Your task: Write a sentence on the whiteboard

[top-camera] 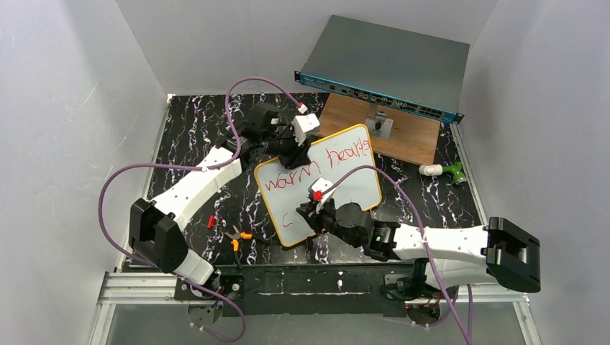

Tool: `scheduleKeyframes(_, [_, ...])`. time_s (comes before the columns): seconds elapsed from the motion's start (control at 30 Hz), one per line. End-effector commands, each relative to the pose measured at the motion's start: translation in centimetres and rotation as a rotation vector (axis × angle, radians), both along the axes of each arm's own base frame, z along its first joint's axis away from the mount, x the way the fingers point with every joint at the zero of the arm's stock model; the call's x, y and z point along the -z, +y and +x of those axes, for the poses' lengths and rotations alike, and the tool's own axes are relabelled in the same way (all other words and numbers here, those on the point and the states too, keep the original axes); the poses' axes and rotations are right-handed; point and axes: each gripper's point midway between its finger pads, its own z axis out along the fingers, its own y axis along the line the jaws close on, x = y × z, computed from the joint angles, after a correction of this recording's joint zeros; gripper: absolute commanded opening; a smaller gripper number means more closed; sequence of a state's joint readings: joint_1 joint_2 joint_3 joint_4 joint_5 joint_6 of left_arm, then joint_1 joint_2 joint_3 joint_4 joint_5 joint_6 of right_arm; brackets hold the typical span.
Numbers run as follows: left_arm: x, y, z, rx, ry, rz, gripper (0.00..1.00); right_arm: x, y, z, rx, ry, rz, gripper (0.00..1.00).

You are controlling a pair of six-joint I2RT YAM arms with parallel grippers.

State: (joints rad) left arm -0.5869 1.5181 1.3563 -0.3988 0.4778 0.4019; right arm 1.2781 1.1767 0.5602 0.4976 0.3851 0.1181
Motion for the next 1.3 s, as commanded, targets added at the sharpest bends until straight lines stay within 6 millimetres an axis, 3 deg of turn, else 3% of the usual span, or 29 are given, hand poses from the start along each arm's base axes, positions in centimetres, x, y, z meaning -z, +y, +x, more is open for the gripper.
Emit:
scheduleKeyframes(0.0, [5.3,2.5,-2.0,0.042,0.037,0.216,0.0,-0.5,-0.2,1.4,0.095,0.008,0.062,0.01])
scheduleKeyframes(0.47, [5.2,2.4,-1.9,0.042,0.026,0.209,0.0,0.2,-0.4,2.2,0.136,0.031,0.061,0.01])
scheduleKeyframes(0.77, [5.1,2.3,-1.9,0.043,0.028,0.204,0.0,0.8,0.9,2.1,0.107,0.056,0.043,0.01])
scheduleKeyframes(1.0, [5.1,2.3,-1.9,0.044,0.025,0.204,0.0,2.2,1.1,1.7,0.085,0.08,-0.007,0.01])
scheduleKeyframes(1.27, [5.1,2.3,-1.8,0.044,0.023,0.206,0.0,4.8,-0.8,2.0,0.16,0.123,-0.11,0.01])
